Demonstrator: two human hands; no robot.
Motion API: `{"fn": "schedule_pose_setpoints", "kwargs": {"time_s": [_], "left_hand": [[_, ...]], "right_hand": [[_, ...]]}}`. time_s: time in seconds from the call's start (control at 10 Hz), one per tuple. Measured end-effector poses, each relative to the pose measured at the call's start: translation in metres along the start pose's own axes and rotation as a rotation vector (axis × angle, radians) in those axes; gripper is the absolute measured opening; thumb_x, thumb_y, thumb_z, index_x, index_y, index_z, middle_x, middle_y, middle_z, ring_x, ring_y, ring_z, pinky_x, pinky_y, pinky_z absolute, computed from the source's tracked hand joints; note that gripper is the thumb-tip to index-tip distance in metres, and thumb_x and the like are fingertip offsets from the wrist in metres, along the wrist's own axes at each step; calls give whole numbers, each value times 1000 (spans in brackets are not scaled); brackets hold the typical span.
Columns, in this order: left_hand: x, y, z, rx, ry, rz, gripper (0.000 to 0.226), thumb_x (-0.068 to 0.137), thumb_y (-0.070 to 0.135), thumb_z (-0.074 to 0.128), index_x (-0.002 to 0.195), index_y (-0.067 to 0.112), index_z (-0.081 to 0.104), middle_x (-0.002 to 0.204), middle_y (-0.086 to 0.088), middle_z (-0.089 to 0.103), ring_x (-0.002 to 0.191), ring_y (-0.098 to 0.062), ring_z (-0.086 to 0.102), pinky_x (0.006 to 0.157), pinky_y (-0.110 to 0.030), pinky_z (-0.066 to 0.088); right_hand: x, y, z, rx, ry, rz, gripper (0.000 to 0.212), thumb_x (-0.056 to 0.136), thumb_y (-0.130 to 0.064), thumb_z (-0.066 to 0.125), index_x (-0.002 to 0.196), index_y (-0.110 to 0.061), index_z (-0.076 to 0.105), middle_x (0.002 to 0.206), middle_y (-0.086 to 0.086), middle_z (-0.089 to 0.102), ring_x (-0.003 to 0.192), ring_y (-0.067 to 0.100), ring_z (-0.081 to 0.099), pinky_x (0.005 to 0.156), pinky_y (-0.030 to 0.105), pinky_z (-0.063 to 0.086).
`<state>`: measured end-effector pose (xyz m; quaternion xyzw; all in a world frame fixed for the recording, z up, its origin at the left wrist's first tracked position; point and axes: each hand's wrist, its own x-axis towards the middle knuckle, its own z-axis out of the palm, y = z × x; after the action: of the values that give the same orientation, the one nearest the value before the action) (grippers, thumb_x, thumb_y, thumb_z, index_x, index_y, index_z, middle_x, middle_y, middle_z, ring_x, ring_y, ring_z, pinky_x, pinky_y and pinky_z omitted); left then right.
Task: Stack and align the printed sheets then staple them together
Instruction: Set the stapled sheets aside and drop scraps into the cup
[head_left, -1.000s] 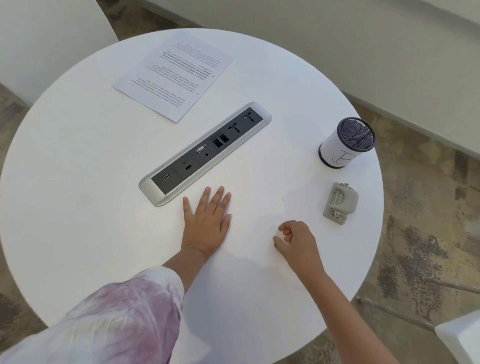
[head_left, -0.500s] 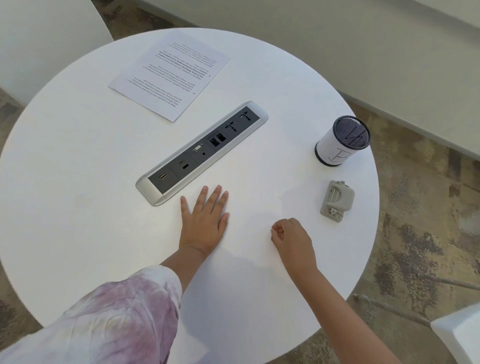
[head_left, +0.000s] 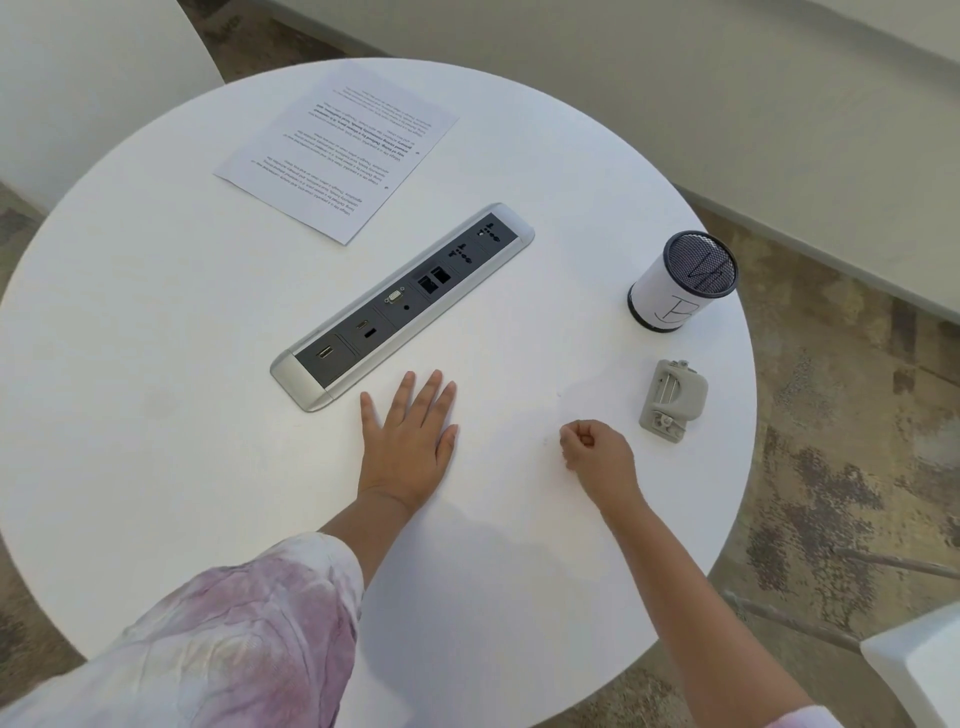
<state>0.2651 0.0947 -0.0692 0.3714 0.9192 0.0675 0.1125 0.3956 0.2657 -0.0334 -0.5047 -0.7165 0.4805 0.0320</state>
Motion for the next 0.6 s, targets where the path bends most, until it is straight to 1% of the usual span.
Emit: {"fn": "schedule_pose_setpoints", "kwargs": {"time_s": [0.1,0.2,0.3,0.4,0.5,0.6], "left_hand": [[1,-1,4,5,-3,-1,51,96,42,18,146,30,17,156,10,16,145,-19,8,110,-62,4],[1,-1,4,10,-2,-2,52,96,42,16,146,30,18,156,10,16,145,-19,8,110,-62,3],[1,-1,3,-10,5,5,50,97,39,25,146,29,20,156,9,17,145,-19,9,110,-62,3],[0,-1,3,-1,5,6,50,97,41,22,146,29,19,156,10,17,145,-19,8,110,-62,3],[0,0,1,8,-2,3,58,91,45,5,146,29,19,156,10,16,145,-19,8,110,-61,3],[0,0,1,13,-1,4,61,89,45,1,146,30,18,156,10,16,145,-19,7,110,-62,4]], "right_hand": [[5,1,-6,163,-24,54,15,90,-13,52,77,-12,60,64,-2,57,59,11,53,59,16,48],[8,2,-9,233,-38,71,13,92,-13,51,86,-8,62,68,-1,57,61,9,54,51,6,46],[9,5,-9,213,-54,64,17,93,-8,48,98,-3,63,71,-2,58,62,8,55,53,6,47],[6,8,-6,114,-41,0,23,94,-5,43,104,-5,64,75,-3,58,64,7,54,58,9,47],[-2,10,-4,-109,15,-130,14,90,-14,55,99,-14,65,85,-2,60,70,0,52,62,8,40],[-9,11,1,-183,14,-226,8,84,-17,66,91,-16,64,89,1,57,72,0,52,66,10,39]]}}
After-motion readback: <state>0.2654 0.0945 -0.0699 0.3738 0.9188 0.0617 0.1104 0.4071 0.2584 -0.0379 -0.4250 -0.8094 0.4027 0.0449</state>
